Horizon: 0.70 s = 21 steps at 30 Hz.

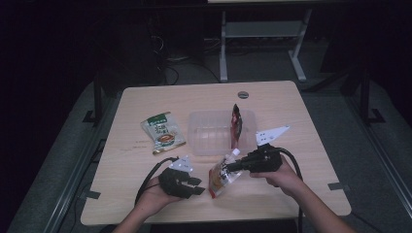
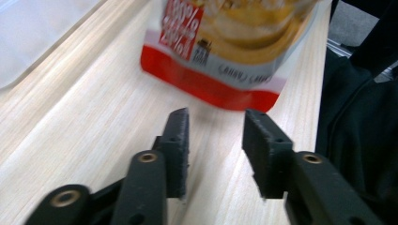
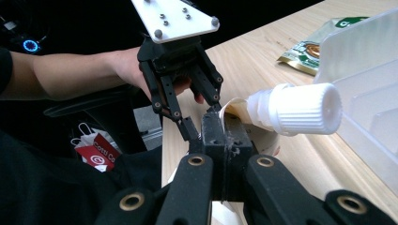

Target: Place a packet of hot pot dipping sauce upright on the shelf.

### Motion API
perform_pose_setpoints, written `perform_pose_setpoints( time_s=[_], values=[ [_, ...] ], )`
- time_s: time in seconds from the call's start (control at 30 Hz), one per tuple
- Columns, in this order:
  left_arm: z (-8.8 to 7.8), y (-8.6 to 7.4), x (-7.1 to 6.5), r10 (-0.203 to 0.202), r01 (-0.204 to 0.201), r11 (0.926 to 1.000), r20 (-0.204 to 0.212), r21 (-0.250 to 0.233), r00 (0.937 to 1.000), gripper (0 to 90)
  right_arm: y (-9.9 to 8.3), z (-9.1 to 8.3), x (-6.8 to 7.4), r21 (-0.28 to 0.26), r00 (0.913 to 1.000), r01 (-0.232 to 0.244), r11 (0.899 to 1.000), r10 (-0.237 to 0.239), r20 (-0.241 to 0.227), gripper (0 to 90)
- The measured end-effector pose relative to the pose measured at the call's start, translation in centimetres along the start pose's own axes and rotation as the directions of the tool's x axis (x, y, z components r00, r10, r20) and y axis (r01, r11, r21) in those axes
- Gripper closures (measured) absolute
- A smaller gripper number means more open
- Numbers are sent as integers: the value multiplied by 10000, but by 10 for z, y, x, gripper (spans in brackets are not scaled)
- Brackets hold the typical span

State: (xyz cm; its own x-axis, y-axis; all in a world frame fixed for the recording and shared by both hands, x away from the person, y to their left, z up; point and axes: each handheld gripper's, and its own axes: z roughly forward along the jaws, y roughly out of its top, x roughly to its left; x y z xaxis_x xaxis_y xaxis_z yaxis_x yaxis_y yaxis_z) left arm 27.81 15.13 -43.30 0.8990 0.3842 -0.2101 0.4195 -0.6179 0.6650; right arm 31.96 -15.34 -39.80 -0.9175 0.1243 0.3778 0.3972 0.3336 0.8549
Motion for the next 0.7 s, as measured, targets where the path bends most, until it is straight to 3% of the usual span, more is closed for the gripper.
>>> perform_pose_setpoints(
  time_s=[0.23, 0.7],
  values=[
    [-5, -6, 5, -33, 38, 9996, -190, 283, 9998, 459, 1, -9, 0, -29, 9999, 40, 10000, -40, 129, 898],
    [-13, -14, 14, -468, 471, 9989, -383, 56, 9982, 420, 3, -43, 3, -318, 9979, 136, 9994, -115, 640, 898]
  ],
)
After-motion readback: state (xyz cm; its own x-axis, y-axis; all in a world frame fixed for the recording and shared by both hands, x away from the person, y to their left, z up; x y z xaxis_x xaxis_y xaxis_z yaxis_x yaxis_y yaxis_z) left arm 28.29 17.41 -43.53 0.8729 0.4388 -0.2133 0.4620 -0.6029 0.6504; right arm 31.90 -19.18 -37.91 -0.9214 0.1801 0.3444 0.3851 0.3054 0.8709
